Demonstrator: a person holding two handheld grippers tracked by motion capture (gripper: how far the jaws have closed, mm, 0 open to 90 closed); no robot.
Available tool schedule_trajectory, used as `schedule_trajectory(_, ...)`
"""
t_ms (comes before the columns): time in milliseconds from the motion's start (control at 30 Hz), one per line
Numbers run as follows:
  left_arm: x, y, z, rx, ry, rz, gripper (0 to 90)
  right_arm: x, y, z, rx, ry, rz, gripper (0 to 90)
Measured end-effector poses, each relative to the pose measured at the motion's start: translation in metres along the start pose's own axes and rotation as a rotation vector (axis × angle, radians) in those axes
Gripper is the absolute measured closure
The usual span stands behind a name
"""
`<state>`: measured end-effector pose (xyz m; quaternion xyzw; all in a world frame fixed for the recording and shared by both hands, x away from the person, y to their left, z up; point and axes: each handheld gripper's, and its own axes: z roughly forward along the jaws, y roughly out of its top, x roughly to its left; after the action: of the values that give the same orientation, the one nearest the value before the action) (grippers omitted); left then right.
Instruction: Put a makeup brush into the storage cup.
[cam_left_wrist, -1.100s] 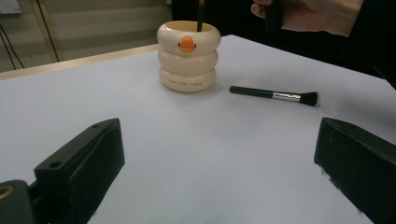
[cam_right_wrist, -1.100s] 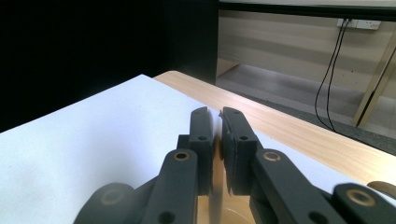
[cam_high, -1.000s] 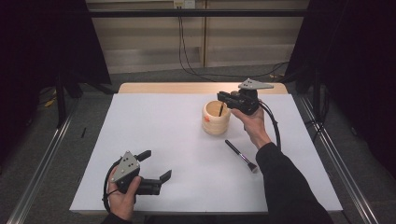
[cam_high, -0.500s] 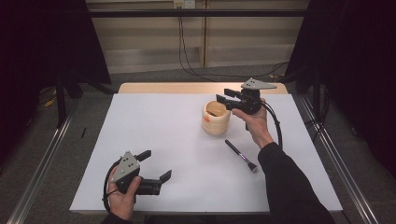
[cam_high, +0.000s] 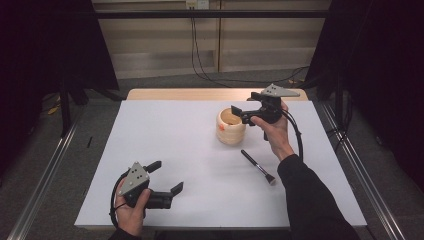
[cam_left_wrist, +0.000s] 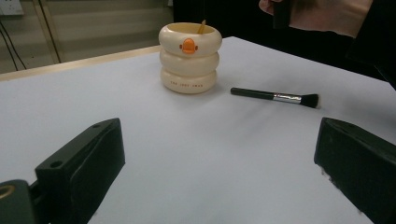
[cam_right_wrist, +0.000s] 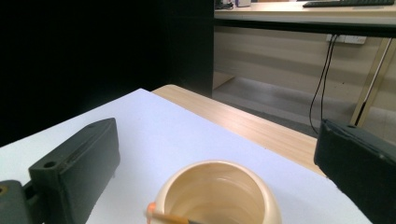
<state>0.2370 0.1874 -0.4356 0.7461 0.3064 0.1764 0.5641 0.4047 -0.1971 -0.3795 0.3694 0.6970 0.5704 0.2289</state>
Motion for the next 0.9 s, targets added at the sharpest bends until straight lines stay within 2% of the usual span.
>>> schedule_trajectory(67, -0.001, 0.0, 0.0, 0.004, 0.014, 0.003, 1.7, -0.001, -0.002, -0.004, -0.002, 0.002, -0.003, 0.2)
schedule_trajectory(400, 0.0, 0.0, -0.001, 0.003, 0.019, 0.009, 1.7, -0.002, -0.007, -0.025, -0.016, -0.006, -0.002, 0.7)
schedule_trajectory(467, 0.0, 0.0, -0.001, 0.0, 0.014, 0.009, 1.7, -0.003, -0.008, -0.028, -0.011, 0.005, 0.001, 0.6)
schedule_trajectory(667, 0.0, 0.0, -0.001, -0.006, 0.015, 0.006, 1.7, -0.002, -0.011, -0.043, -0.039, 0.0, 0.006, 0.7)
schedule_trajectory(900, 0.0, 0.0, -0.001, -0.005, 0.015, 0.006, 1.6, -0.001, -0.013, -0.06, -0.045, -0.013, 0.007, 1.2)
